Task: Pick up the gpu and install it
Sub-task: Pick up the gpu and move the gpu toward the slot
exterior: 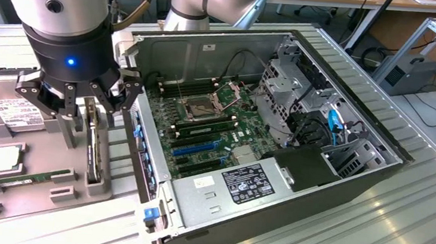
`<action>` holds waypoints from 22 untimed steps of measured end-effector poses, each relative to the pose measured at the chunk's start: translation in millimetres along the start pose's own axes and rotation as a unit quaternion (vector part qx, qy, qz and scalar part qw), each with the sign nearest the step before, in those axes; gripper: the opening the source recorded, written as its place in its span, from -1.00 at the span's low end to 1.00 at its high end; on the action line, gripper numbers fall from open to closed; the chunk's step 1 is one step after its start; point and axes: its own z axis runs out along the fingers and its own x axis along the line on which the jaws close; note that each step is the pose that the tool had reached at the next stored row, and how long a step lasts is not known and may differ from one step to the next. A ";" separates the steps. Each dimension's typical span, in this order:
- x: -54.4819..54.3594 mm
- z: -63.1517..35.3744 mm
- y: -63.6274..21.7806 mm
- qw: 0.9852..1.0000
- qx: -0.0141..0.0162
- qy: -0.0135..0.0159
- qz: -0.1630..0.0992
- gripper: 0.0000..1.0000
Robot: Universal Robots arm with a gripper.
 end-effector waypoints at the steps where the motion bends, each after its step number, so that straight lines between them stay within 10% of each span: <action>1: 0.0 0.3 0.0 1.000 0.000 0.000 0.000 -0.04; 22: 0.2 9.5 -0.4 1.000 0.000 0.000 0.000 -0.04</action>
